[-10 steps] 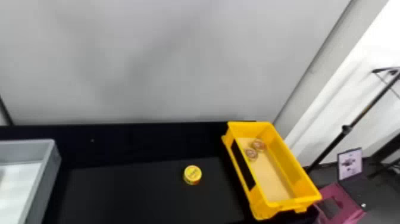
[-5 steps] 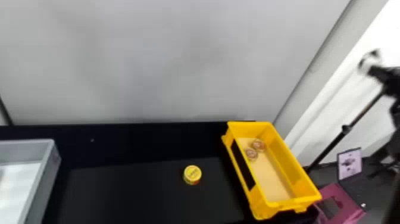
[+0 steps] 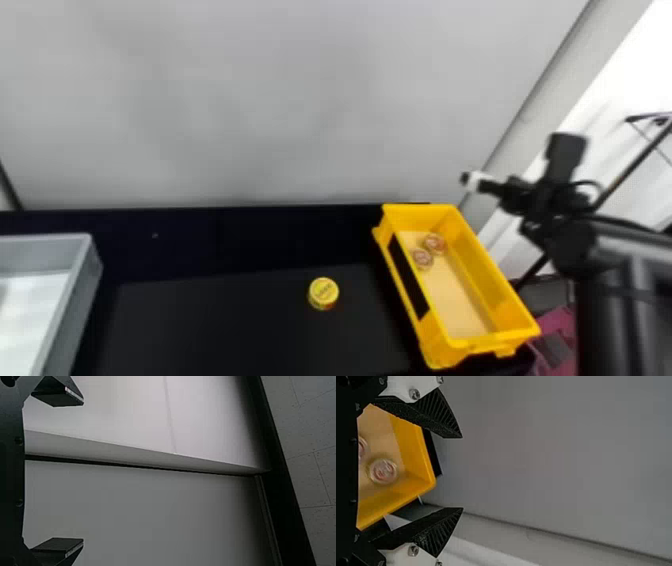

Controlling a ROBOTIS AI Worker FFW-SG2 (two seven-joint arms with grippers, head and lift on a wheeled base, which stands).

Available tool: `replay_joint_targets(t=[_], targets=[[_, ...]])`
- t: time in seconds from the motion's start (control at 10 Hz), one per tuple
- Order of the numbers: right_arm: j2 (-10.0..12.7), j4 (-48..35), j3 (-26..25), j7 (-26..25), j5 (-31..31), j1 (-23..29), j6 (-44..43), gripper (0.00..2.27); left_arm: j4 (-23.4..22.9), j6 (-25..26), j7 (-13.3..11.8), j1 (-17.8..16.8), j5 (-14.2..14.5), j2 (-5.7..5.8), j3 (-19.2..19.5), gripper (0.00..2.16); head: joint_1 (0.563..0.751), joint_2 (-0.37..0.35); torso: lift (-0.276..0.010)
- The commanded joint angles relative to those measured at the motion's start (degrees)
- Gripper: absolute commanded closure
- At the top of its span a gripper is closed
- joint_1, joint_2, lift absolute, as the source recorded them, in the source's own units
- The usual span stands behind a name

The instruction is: Pick up the round yellow can and place it in the yellow rectangular box

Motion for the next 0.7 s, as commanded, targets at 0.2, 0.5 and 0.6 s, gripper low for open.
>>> replay_joint_targets(t=[0.2,0.5,0.6], targets=[[0.79,18.72,14.59,3.69,-6.02,-5.08,-3.77,0.16,1.09,-0.22,-0.17,-0.96,0.30,-0.23,-1.01,0.05,0.747,-0.348,-0.001],[1.84,26.99,21.45,6.68,-6.02,-8.33,-5.00,0.15,1.62,-0.40,-0.52,-1.75,0.48,-0.06,-1.62,0.05,0.747,-0.348,-0.001],[2.11,29.18,23.03,7.30,-6.02,-9.04,-5.44,0.14,1.79,-0.40,-0.70,-1.93,0.48,0.12,-1.80,0.05,0.747,-0.348,-0.001]])
